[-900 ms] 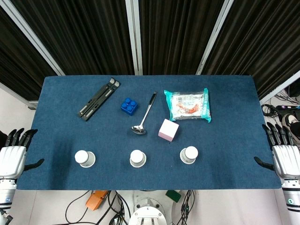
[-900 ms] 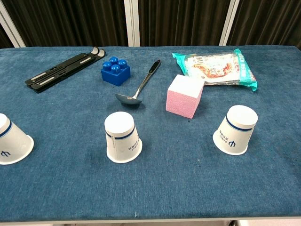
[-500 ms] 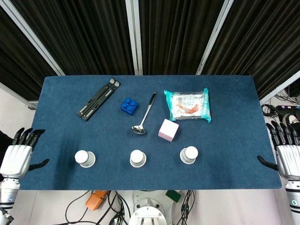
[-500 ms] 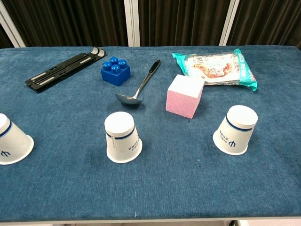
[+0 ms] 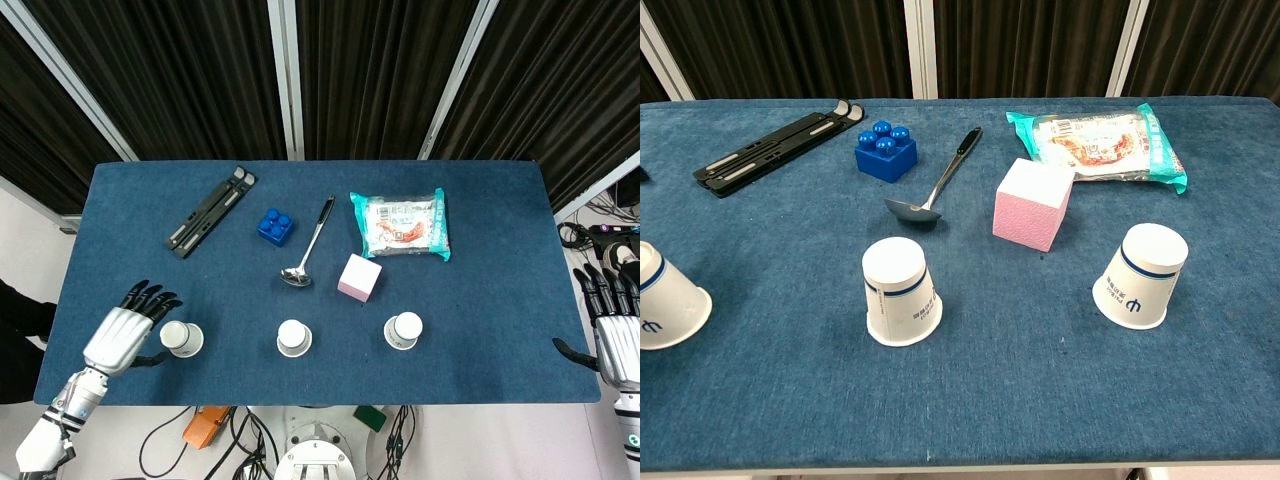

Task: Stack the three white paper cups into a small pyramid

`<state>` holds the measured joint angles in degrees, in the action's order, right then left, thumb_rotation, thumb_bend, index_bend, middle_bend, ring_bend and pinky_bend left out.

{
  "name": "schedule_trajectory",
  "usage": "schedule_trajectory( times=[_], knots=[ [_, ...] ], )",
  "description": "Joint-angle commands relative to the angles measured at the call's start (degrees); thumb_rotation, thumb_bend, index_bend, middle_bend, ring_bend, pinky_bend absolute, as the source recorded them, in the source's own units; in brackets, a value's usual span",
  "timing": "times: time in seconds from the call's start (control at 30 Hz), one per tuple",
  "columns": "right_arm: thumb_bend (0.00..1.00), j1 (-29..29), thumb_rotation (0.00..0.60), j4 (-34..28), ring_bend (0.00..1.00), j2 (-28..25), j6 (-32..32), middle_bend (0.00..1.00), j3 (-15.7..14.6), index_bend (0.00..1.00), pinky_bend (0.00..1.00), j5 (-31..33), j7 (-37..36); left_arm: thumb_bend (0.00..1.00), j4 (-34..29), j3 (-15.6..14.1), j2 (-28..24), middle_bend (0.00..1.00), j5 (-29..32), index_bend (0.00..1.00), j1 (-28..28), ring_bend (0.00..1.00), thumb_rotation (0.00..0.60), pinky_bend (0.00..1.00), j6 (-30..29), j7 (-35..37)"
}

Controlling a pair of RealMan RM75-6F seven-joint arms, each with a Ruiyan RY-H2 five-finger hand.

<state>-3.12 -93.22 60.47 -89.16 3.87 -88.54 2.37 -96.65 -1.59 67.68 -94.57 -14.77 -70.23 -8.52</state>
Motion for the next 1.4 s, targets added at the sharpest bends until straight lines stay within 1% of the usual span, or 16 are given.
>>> schedule_trajectory(
  times=[0.03,0.3,0.57,0.77,0.83,0.97,1.17,1.3,1.4],
  knots=[
    [0.19,0.1,0.6,0.1,0.0,0.1,0.0,0.09,0.0,0.0,0.0,0.1,-0.1,0.19,0.1,-0.5,0.9,0.17,1.0,0.23,-0.8,0.1,0.6,0.0,1.3,-0.2],
    [0.19,-0.2,0.6,0.5,0.0,0.4,0.4,0.09,0.1,0.0,0.0,0.1,-0.3,0.23,1.8,-0.8,2.2,0.17,3.2,0.25,-1.5,0.09,0.6,0.0,3.0,-0.2],
    [0.19,-0.3,0.6,0.6,0.0,0.5,0.9,0.09,0.2,0.0,0.0,0.5,-0.4,0.3,2.2,-1.1,2.2,0.17,5.5,0.26,-2.3,0.09,0.575,0.0,5.0,-0.1],
    [0.19,-0.4,0.6,0.7,0.0,0.7,1.4,0.09,0.1,0.0,0.0,0.6,-0.6,0.38,2.9,-1.0,2.5,0.17,6.3,0.35,-3.2,0.09,0.576,0.0,6.1,0.2],
    [0.19,-0.3,0.6,0.8,0.0,0.8,1.3,0.09,0.1,0.0,0.0,0.6,-0.7,0.39,2.8,-1.0,2.4,0.17,6.2,0.37,-3.4,0.09,0.578,0.0,6.1,0.0],
    [0.19,-0.2,0.6,0.9,0.0,0.8,1.1,0.09,0.1,0.0,0.0,0.6,-0.8,0.39,1.4,-0.9,1.4,0.17,5.4,0.39,-4.2,0.09,0.577,0.0,5.9,-0.4],
    [0.19,-0.2,0.6,1.0,0.0,0.9,1.1,0.09,0.0,0.0,0.0,0.4,-0.8,0.38,-2.5,0.1,0.6,0.17,1.9,0.39,-6.9,0.09,0.572,0.0,6.0,-1.3],
    [0.19,-0.2,0.6,1.1,0.0,0.9,1.2,0.09,0.0,0.0,0.0,0.3,-0.8,0.38,-4.7,1.0,1.9,0.17,-0.2,0.39,-10.2,0.09,0.57,0.0,8.7,-3.1],
    [0.19,0.0,0.6,1.1,0.0,0.8,1.0,0.09,-0.1,0.0,0.0,0.4,-0.9,0.38,-5.9,2.2,4.0,0.17,-0.4,0.39,-13.2,0.09,0.569,0.0,11.8,-5.5]
  ],
)
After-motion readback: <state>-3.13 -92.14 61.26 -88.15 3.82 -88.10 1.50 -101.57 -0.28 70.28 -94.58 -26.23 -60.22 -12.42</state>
